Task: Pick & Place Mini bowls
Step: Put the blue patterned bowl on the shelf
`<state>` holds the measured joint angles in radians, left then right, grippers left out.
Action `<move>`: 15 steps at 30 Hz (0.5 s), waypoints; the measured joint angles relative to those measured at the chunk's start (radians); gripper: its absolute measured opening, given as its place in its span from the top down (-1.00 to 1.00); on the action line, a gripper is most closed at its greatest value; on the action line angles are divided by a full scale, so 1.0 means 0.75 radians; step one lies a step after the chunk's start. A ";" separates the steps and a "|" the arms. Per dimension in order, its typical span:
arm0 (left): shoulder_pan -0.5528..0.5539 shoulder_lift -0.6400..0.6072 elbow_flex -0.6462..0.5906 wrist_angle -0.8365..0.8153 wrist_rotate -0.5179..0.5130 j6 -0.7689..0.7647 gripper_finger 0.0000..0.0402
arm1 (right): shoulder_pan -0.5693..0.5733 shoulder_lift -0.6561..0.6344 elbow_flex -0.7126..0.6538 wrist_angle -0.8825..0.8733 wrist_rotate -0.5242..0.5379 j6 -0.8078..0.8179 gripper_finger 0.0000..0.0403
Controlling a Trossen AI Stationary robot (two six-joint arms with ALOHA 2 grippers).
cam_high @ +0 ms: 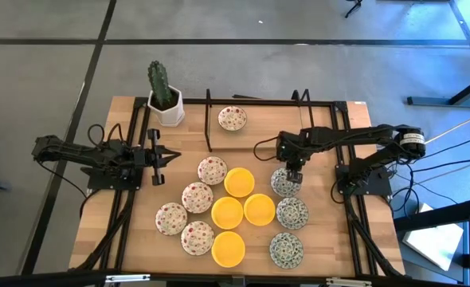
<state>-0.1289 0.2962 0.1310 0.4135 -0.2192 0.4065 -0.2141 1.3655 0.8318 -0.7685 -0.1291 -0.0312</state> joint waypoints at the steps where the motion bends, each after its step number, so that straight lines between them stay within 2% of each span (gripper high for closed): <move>1: 0.000 0.000 0.000 0.000 0.000 0.000 0.98 | 0.000 0.000 0.000 -0.003 0.000 -0.002 0.92; 5: 0.000 0.000 0.000 0.000 0.000 0.000 0.99 | 0.000 0.001 0.000 -0.012 0.001 -0.011 0.80; 15: 0.000 0.000 0.000 0.000 0.000 0.000 0.98 | 0.007 0.001 0.000 0.019 0.008 -0.097 0.34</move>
<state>-0.1289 0.2962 0.1310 0.4133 -0.2192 0.4065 -0.2088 1.3659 0.8318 -0.7545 -0.1235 -0.1041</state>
